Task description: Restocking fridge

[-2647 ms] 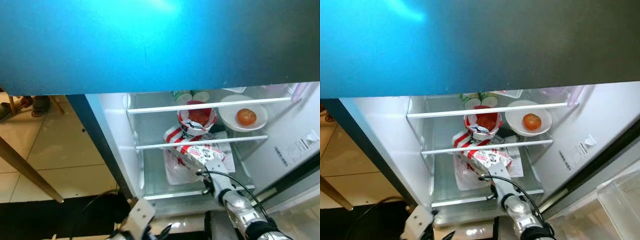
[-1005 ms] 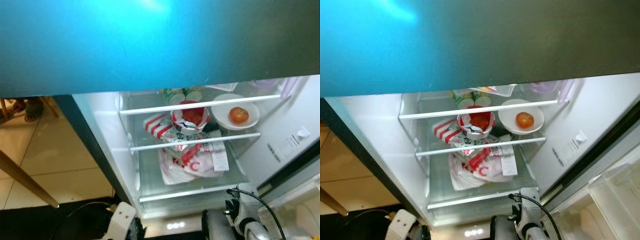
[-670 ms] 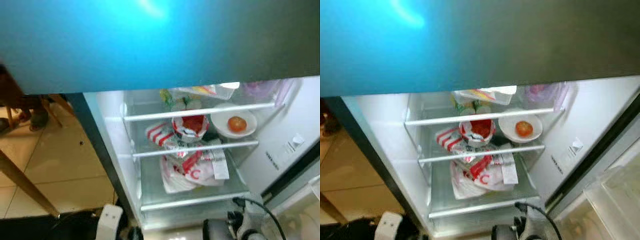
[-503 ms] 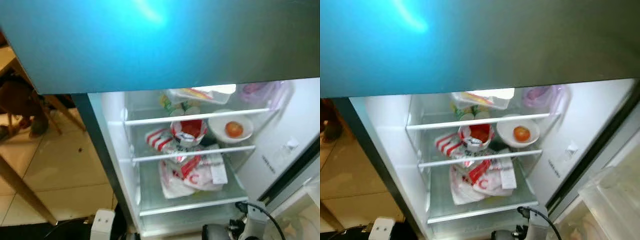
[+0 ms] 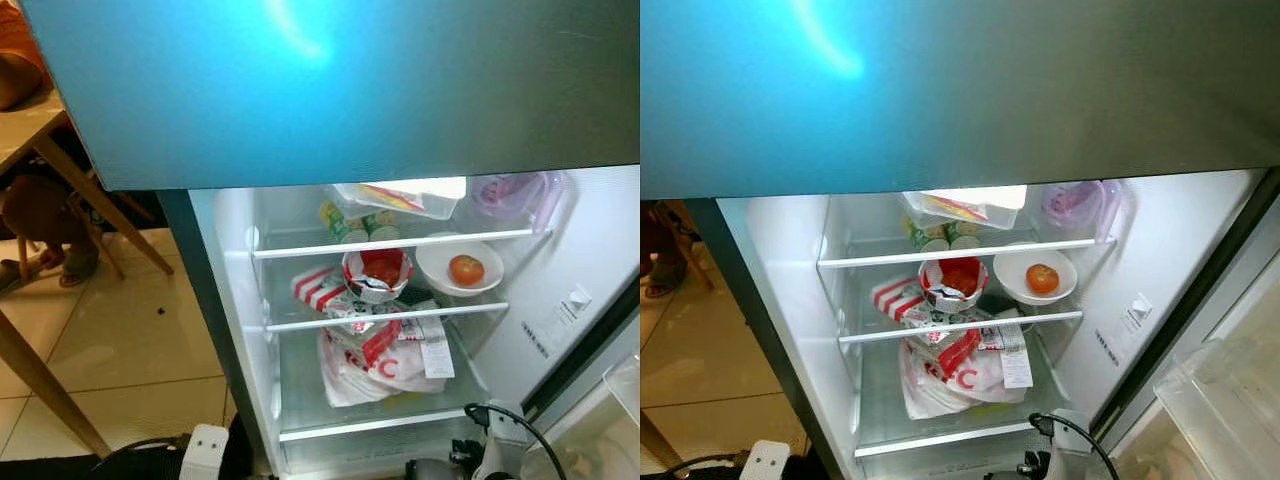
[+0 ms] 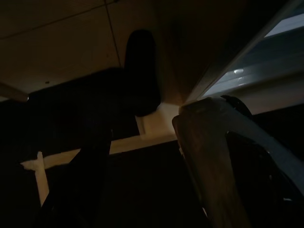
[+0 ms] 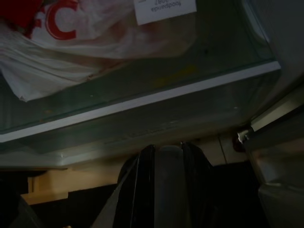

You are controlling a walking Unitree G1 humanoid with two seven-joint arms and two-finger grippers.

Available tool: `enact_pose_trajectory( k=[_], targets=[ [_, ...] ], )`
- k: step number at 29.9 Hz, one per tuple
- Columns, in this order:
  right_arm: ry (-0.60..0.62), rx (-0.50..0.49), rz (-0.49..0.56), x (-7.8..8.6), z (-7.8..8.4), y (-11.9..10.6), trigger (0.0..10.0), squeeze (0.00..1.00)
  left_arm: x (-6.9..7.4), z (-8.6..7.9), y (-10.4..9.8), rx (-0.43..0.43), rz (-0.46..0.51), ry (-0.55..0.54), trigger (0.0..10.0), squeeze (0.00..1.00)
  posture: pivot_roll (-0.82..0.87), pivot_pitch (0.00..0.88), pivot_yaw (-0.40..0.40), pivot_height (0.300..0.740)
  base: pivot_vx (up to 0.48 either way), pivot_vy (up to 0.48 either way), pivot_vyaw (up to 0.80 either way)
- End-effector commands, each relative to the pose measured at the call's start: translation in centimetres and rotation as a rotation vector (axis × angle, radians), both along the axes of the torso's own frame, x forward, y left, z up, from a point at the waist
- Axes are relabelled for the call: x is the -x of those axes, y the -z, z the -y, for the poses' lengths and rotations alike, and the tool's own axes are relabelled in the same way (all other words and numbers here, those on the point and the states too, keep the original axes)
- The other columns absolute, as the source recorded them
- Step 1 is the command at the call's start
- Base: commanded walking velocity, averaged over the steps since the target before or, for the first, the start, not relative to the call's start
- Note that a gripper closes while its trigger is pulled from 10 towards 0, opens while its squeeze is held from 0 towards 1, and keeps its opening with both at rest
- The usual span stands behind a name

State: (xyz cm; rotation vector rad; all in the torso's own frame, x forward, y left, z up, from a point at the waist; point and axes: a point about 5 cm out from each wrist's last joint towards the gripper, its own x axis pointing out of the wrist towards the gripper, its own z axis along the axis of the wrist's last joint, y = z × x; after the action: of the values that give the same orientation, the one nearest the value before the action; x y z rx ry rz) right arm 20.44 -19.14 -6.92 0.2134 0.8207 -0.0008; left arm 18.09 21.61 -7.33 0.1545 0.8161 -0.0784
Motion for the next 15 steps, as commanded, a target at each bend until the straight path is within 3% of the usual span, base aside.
enact_pose_trajectory(
  k=[1, 9, 15],
  targets=[
    [-0.01, 0.01, 0.001, -0.3, -0.2, -0.1, 10.0, 0.0, 0.0, 0.4, 0.2, -0.009, -0.021, 0.004, 10.0, 0.0, 0.02, 0.0, -0.023, 0.594, 0.0, 0.0, 0.0],
    [-0.02, 0.016, -0.01, -0.3, -0.4, 0.0, 10.0, 0.0, 0.4, 1.1, 0.6, -0.011, -0.042, 0.006, 10.0, 0.0, 0.01, 0.0, -0.019, 0.634, 0.0, 0.0, 0.0],
    [-0.037, 0.033, -0.024, -0.3, -0.5, 0.0, 10.0, 0.0, 1.0, 1.3, 0.9, -0.009, -0.046, -0.003, 10.0, 0.0, 0.01, 0.0, -0.02, 0.634, 0.0, 0.0, 0.0]
  ],
)
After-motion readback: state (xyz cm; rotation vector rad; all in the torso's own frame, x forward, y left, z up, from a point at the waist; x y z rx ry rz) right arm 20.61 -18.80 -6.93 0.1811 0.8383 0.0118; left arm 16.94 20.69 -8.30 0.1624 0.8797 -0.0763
